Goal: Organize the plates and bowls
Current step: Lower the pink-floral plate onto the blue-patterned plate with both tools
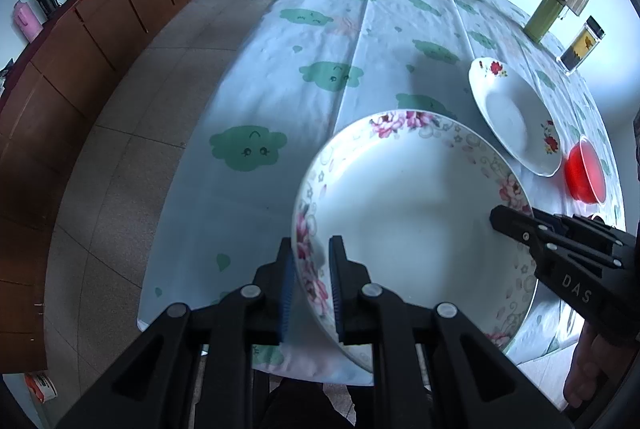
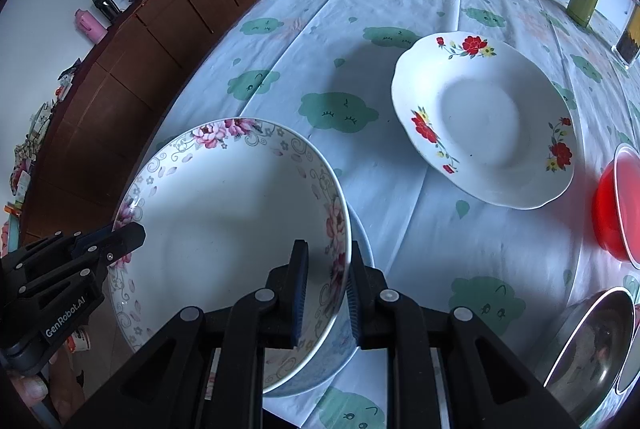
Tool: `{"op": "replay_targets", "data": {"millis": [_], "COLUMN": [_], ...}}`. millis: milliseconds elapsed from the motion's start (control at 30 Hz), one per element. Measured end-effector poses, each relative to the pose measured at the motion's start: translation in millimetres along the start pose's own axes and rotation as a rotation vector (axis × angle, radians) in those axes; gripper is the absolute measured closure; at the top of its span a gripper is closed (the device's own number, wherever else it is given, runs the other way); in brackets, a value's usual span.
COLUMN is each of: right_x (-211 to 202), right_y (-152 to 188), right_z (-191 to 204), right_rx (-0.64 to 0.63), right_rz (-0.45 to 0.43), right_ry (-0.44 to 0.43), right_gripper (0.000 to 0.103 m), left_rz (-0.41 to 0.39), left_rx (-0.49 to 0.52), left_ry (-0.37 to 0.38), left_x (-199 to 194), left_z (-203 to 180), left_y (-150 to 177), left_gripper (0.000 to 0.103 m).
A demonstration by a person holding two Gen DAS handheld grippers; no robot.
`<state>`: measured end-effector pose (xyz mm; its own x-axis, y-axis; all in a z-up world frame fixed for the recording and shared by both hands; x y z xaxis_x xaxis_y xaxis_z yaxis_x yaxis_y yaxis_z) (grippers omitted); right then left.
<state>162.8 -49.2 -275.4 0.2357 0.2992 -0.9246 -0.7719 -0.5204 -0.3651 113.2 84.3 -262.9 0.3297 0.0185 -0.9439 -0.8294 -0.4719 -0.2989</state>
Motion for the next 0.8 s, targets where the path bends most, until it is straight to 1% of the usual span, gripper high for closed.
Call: {"op": "replay_targets", "data": {"millis": [400, 633, 800], "right_x": [3, 2, 5], "right_y": [10, 14, 19], "right_z": [0, -2, -1], "right_rx": [-0.001, -0.029, -0.039], "right_rz": [0.007, 0.006, 0.012], "right_ry": [-0.003, 0.021, 0.022], "right_gripper": [0.083, 0.083, 0.083], "left_rz": [0.008, 0.018, 0.027], "left_rx": [0.014, 0.024, 0.021], "left_ry": [-0.002, -0.011, -0.018], "left_x": [5, 9, 12], "left_z": [-3, -5, -2], "left_y": [6, 13, 16], "left_gripper": [0.089, 0.09, 0.09]}}
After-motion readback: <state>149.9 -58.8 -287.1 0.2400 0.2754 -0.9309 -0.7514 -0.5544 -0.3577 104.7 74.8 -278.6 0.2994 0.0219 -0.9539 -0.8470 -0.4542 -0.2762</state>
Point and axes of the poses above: each gripper's, at about its wrist camera, not at the fingertips, and x roughly the way its jaws point, z to its left, y to its underside, the point moved 10 cm from there along x, roughly the way its jaws point, and after that the axes turned 15 degrees about -x, right-handed, at the moved point
